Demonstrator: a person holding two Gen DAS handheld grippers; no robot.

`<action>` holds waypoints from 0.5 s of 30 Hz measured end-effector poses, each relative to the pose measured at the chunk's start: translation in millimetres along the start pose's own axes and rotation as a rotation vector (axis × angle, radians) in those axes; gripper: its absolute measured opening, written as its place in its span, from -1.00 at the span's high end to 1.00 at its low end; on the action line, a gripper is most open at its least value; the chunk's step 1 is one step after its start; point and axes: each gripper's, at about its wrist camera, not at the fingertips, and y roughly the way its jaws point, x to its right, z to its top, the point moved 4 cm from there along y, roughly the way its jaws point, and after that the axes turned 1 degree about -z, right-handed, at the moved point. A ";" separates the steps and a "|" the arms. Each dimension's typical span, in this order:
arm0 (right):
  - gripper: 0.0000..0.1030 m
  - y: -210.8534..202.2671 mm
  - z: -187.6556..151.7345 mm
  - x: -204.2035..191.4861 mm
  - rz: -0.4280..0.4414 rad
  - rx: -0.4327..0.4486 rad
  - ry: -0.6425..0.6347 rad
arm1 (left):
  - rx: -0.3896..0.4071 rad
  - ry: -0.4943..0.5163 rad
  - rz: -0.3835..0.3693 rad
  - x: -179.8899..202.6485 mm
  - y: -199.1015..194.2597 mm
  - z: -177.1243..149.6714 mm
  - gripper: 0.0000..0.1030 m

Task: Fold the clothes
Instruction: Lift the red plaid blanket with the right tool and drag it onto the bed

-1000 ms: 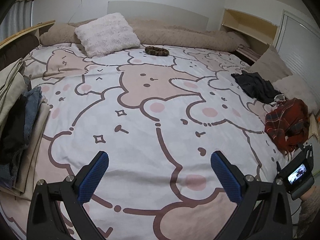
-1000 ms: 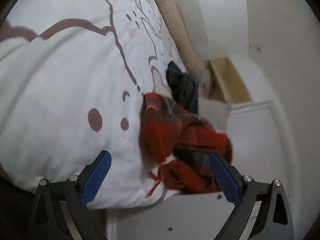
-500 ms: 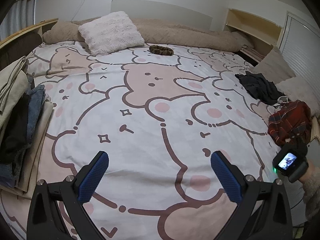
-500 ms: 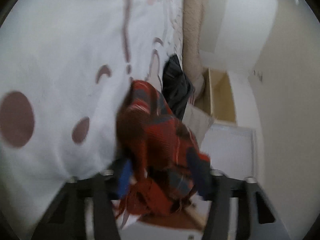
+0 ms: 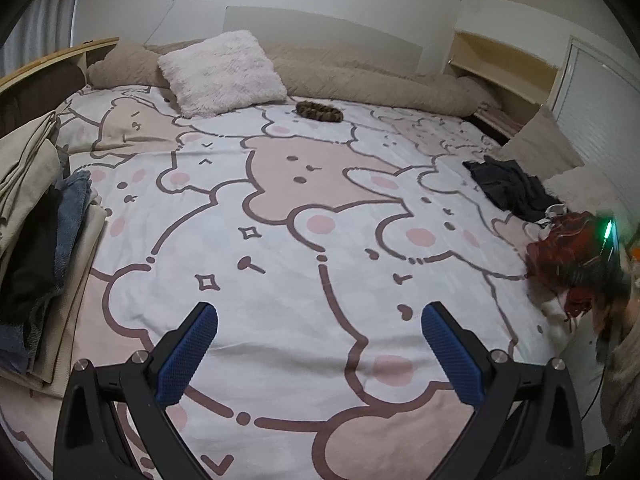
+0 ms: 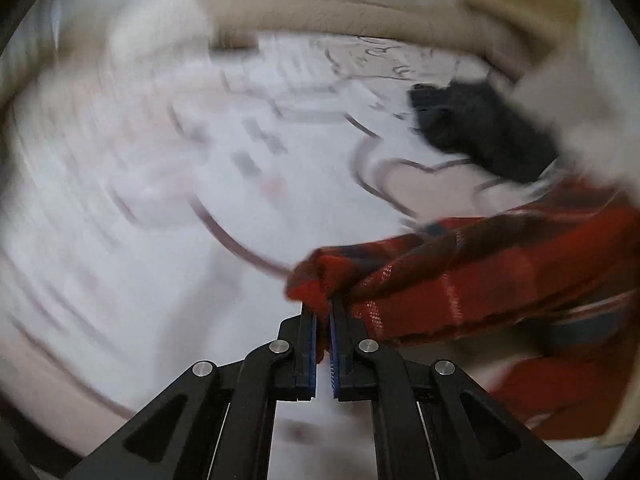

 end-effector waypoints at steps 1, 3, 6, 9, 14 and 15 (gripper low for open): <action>0.90 -12.2 15.2 -3.9 0.080 0.030 0.064 | 0.009 -0.004 -0.006 -0.6 -2.2 0.1 -0.99; 0.90 -35.9 42.5 -25.5 0.204 0.088 0.117 | 0.029 -0.019 -0.018 -4.5 -8.1 0.0 -0.99; 0.90 -69.9 81.9 -64.7 0.392 0.168 0.153 | 0.064 -0.047 -0.019 -17.8 -20.0 -0.8 -0.99; 0.90 -96.8 117.6 -132.7 0.619 0.219 0.135 | 0.097 -0.084 -0.005 -36.3 -34.1 -3.3 -0.99; 0.90 -149.0 153.5 -280.5 0.943 0.257 -0.049 | 0.177 -0.163 0.074 -83.3 -74.7 -10.2 -0.99; 0.90 -161.8 159.8 -306.9 0.996 0.266 -0.083 | 0.199 -0.178 0.103 -94.6 -86.3 -12.2 -0.99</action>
